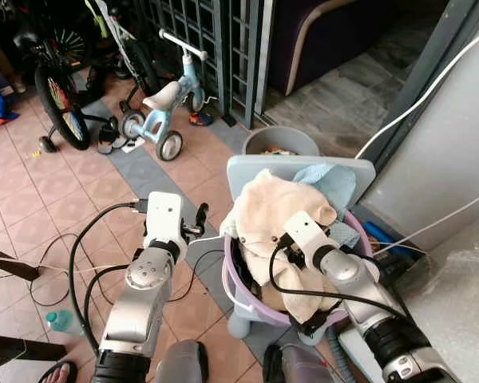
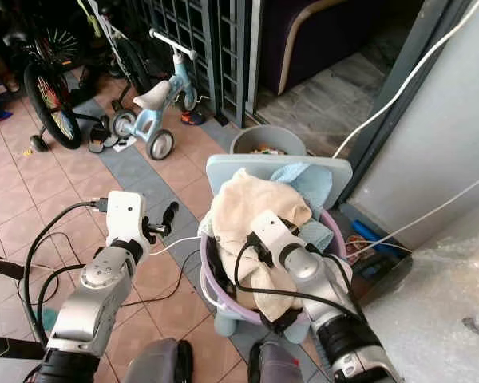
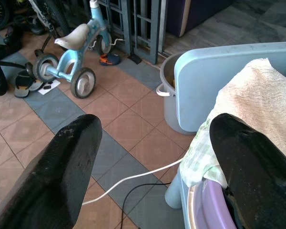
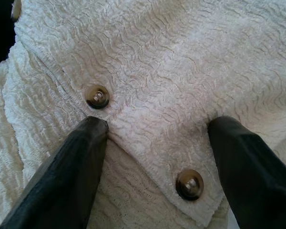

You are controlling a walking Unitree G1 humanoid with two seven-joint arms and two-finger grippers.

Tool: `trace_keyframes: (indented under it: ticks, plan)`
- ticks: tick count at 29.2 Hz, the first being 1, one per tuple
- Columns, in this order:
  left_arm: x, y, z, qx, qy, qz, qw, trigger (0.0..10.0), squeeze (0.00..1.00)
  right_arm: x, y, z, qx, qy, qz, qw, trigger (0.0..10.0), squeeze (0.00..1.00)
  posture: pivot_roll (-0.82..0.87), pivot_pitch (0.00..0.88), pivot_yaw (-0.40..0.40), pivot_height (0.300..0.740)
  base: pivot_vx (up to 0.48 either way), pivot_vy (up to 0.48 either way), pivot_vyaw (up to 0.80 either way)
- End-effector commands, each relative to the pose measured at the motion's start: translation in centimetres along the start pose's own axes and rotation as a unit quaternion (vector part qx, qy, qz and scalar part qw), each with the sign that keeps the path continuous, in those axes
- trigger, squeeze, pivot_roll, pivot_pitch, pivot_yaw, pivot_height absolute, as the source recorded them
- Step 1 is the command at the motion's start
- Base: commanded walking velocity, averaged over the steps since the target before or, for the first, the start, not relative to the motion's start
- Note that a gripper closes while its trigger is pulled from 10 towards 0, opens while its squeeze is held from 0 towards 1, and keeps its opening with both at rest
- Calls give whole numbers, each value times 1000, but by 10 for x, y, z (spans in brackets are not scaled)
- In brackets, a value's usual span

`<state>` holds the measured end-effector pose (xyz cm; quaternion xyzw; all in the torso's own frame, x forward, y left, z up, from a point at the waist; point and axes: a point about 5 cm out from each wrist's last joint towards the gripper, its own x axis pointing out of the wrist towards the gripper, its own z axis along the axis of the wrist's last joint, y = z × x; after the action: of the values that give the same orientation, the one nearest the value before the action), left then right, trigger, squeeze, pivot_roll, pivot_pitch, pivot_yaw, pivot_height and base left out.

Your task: Clothes washing

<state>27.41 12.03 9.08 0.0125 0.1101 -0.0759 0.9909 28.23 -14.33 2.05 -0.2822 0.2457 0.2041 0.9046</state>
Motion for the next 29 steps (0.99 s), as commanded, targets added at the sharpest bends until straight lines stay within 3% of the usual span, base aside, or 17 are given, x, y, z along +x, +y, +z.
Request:
trace_keyframes:
  ticks: [1, 2, 11, 29]
  plan:
    - [0, 0, 0, 5, 3, -1, 1000, 10000, 0, 0, -5, 0, -8, 5, -17, 1000, 706, 0, 22, 116, 31, 740, 0, 0, 0]
    - [0, -1, 0, 5, 4, -3, 1000, 10000, 0, -1, -9, -1, -11, 11, -19, 1000, 0, 0, 14, 117, 30, 740, 0, 0, 0]
    - [2, -1, -1, 6, 4, -1, 1000, 10000, 0, -5, -18, -13, 4, 12, -42, 999, 0, 0, 4, 118, 22, 740, 0, 0, 0]
    - [2, 1, -2, 4, 5, 8, 1000, 10000, 0, -2, -7, -18, 4, 27, 13, 1000, 0, 0, 9, 118, 7, 740, 0, 0, 0]
